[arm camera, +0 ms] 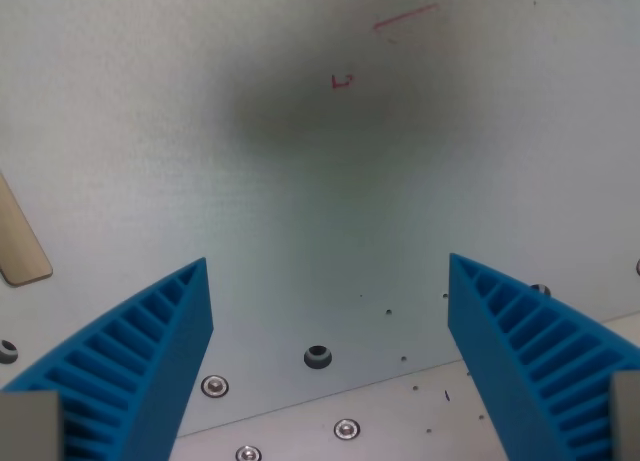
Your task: Move in base positive x
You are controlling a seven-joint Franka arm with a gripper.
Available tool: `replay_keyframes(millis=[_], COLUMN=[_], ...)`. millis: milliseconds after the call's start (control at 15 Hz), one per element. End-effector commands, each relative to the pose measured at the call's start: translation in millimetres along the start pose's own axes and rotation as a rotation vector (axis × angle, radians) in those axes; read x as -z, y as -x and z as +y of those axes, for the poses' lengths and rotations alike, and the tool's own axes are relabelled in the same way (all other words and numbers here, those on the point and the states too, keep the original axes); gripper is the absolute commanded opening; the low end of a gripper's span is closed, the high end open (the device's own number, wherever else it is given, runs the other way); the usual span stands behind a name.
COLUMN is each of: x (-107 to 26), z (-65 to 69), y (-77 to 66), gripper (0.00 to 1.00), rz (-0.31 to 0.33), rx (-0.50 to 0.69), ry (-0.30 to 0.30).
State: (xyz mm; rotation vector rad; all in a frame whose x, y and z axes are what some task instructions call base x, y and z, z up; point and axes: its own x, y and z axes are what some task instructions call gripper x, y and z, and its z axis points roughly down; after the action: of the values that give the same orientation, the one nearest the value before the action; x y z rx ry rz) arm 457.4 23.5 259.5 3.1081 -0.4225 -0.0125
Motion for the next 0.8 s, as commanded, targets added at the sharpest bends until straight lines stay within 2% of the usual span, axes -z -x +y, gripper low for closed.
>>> replay_keyframes(millis=[67,800], x=[2.0,1.5], z=[-2.6,-31.4], y=[-5.2,-60.2], gripper=[1.0,1.0], rz=[0.004,0.004], rx=[0.0,0.0], ry=[-0.001,-0.001])
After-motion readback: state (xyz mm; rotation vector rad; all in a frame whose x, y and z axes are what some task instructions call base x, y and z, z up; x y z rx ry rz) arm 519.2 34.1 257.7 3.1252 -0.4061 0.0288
